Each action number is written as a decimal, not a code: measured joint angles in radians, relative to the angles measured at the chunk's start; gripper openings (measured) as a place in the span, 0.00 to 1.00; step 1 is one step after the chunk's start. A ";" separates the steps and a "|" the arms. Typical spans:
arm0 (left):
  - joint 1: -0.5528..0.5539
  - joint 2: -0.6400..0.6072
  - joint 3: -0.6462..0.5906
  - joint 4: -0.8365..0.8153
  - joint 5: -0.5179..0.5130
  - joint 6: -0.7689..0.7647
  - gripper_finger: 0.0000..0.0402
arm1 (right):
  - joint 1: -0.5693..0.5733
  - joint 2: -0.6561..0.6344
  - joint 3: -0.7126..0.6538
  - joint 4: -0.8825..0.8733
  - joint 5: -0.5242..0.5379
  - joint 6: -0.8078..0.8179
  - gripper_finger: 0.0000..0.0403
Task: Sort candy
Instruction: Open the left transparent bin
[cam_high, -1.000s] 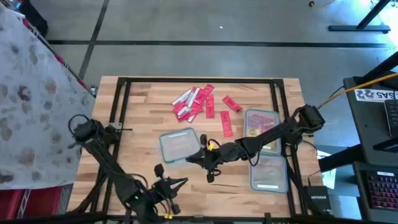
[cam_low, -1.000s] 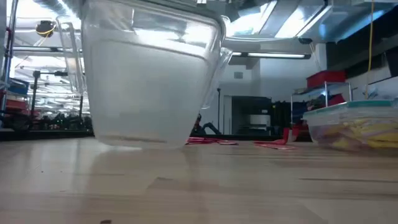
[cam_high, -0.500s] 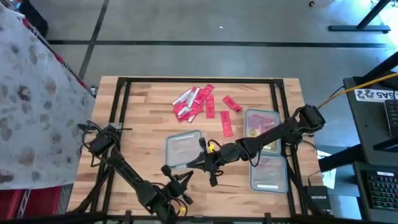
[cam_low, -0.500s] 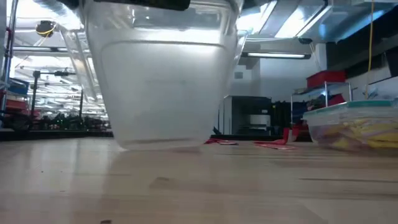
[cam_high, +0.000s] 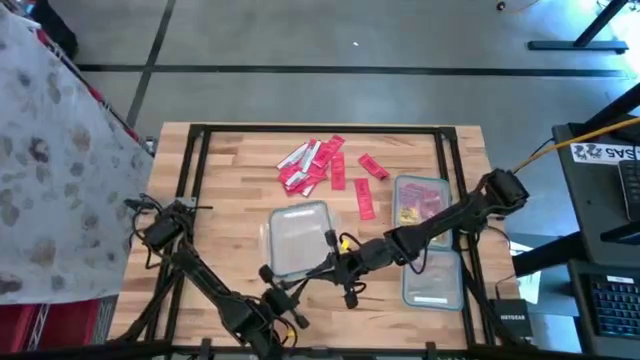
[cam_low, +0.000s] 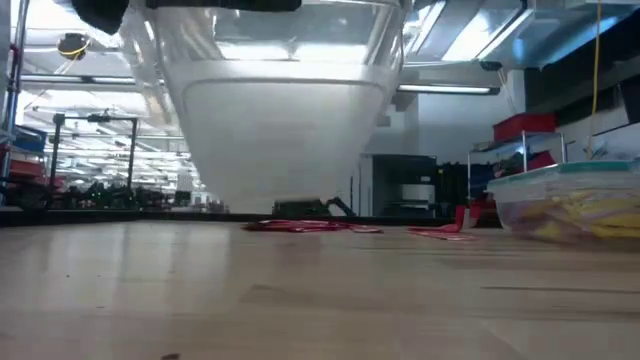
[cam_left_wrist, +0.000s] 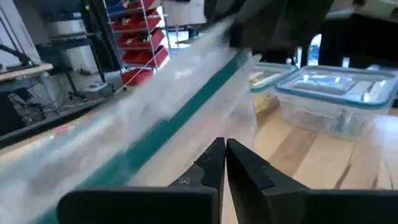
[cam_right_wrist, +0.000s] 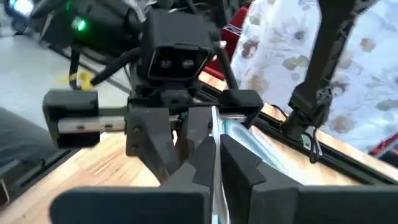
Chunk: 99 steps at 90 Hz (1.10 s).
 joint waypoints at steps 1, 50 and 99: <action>0.000 0.001 0.000 -0.004 0.003 -0.007 0.00 | 0.000 -0.001 0.000 0.001 0.000 0.009 0.00; 0.015 0.023 -0.004 -0.136 0.208 -0.274 0.00 | 0.031 -0.020 0.003 0.001 0.088 0.017 0.00; -0.021 0.022 0.019 -0.135 0.226 -0.285 0.00 | 0.087 -0.165 0.004 -0.041 0.790 -0.602 0.00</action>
